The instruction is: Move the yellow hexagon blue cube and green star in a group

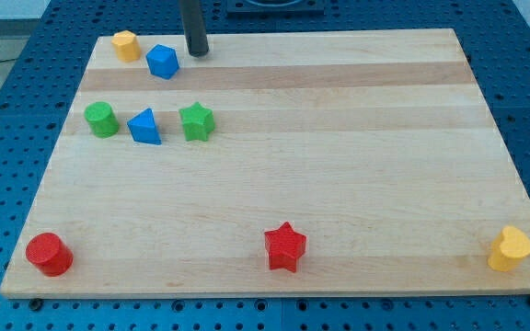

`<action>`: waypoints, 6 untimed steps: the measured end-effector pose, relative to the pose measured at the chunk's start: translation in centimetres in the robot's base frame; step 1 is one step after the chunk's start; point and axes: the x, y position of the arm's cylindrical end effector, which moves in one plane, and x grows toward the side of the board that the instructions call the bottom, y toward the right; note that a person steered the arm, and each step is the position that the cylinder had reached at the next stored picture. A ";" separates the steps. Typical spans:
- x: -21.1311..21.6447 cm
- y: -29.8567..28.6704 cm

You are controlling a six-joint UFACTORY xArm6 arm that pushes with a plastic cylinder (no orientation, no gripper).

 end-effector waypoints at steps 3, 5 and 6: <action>-2.1 -15.1; -2.1 -14.5; 1.4 -11.7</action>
